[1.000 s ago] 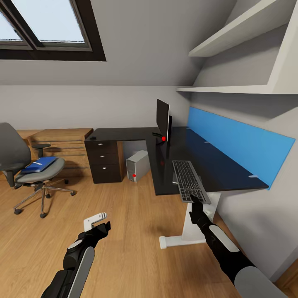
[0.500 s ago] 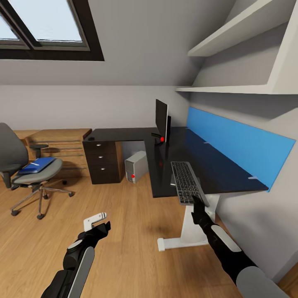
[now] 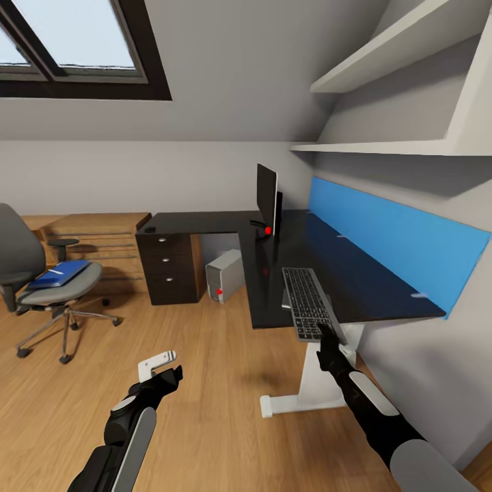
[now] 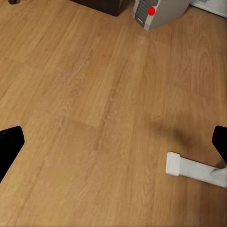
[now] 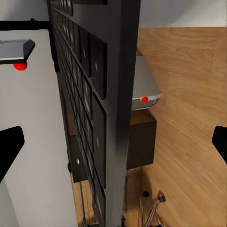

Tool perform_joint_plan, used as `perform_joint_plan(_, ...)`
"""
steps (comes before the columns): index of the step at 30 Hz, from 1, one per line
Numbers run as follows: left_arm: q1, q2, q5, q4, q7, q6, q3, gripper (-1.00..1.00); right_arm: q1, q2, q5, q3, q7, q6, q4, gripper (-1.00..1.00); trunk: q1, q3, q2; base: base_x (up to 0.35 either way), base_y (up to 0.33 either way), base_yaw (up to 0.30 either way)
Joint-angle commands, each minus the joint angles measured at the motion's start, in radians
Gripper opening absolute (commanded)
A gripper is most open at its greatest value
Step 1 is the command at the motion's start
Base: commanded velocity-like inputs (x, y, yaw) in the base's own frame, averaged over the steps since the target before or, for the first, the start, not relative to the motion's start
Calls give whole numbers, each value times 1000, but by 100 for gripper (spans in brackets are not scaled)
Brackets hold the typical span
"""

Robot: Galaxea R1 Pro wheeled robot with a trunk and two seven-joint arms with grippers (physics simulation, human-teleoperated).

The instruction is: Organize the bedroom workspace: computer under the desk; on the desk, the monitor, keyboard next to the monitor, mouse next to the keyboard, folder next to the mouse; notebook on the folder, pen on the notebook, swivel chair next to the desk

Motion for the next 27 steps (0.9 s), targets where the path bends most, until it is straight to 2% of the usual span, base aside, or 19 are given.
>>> perform_joint_plan(1,-1,0,11,-1,10,2,-1,100,-1,-1,-10,5,0,-4,0,100,0,-1,0,95,9,0)
perform_joint_plan(26,-1,0,12,-1,11,3,-1,100,-1,-1,-10,5,-3,-4,0,100,0,-1,0,32,22,0)
perform_joint_plan(27,-1,0,12,-1,11,3,-1,100,-1,-1,-10,5,-4,-4,0,-100,0,-1,0,2,2,0)
